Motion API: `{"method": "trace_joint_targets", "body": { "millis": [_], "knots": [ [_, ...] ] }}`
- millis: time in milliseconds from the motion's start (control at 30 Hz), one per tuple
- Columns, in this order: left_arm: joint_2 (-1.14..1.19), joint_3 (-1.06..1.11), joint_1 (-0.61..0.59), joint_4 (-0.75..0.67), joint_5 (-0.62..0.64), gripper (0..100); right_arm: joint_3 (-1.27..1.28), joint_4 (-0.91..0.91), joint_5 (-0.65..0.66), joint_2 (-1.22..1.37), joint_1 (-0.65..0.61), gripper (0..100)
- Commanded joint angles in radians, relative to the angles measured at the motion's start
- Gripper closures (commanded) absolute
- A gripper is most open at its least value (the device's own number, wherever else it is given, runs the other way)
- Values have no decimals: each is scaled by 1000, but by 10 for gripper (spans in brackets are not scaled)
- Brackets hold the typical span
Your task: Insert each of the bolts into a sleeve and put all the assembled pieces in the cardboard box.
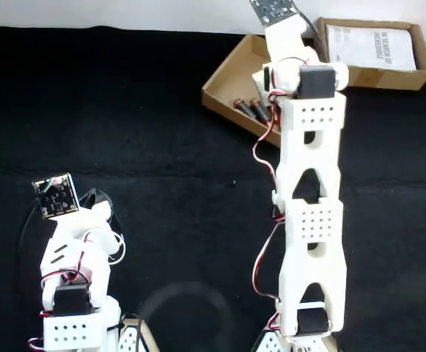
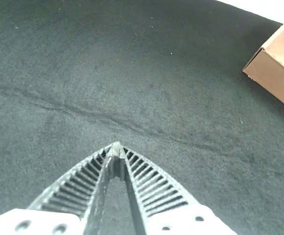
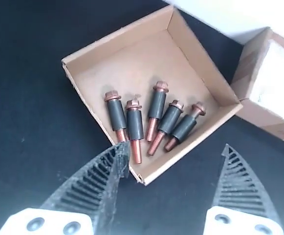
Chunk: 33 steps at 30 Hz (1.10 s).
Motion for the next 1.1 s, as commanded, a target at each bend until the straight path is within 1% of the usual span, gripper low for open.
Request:
{"method": "trace_joint_targets", "body": {
  "millis": [0, 100, 267, 433, 533, 700, 867, 967, 1067],
  "knots": [
    [-2, 18, 10, 2, -5, 990, -48, 16, -58, -156, 48, 735],
    [-2, 18, 10, 2, -5, 989, 94, 16, -61, -271, 82, 735],
    [-2, 18, 10, 2, -5, 988, 495, 15, -72, -549, 116, 735],
    [-1, 18, 10, 8, -5, 987, 857, 12, -183, -800, 127, 735],
    [-1, 18, 10, 9, -5, 987, 1023, 12, -219, -917, 163, 735],
    [18, 18, 10, 9, -5, 987, 1351, 12, -307, -1041, 272, 735],
    [114, 25, 13, -17, -6, 987, 1733, 12, -348, -1138, 367, 735],
    [153, 25, 13, -40, -6, 987, 1922, 12, -381, -1196, 381, 735],
    [170, 25, 10, -46, -6, 987, 2103, 10, -376, -1241, 381, 735]
  ]
}}
